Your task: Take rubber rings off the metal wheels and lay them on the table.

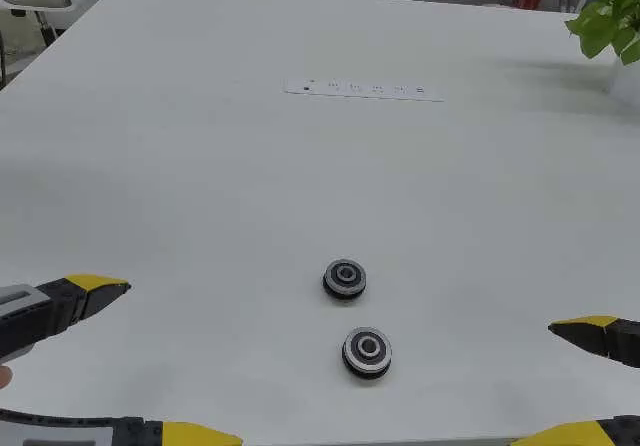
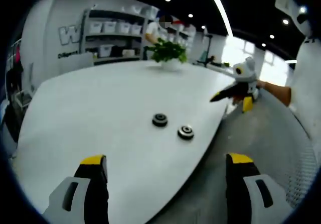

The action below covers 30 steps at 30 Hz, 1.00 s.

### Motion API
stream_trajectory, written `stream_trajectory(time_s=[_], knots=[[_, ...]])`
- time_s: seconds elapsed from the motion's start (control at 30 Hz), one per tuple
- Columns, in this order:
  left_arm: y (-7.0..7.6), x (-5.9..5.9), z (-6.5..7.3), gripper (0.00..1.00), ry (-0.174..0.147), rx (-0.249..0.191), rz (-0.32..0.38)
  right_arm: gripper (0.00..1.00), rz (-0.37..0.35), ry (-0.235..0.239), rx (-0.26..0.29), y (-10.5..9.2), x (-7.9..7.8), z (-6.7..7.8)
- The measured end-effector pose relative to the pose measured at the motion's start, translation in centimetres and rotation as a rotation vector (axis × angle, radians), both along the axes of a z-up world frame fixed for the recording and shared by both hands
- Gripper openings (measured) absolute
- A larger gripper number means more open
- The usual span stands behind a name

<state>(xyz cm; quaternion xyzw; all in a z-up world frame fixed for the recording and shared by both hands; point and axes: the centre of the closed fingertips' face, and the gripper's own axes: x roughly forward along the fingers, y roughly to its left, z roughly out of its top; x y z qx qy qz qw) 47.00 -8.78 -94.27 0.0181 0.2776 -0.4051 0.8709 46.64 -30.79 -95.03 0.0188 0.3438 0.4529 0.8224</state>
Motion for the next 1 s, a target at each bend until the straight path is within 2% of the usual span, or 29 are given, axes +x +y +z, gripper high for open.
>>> stream_trajectory(time_s=[0.6, 1.0], knots=[[0.11, 0.05, 0.02, 1.00, -0.004, 0.007, 0.004, 0.99, 0.006, 0.005, -0.008, 0.01, -0.14, -0.13], [0.15, 0.14, 0.16, 1.00, -0.008, -0.004, 0.012, 0.99, 0.009, 0.005, -0.020, -0.04, -0.16, -0.26]])
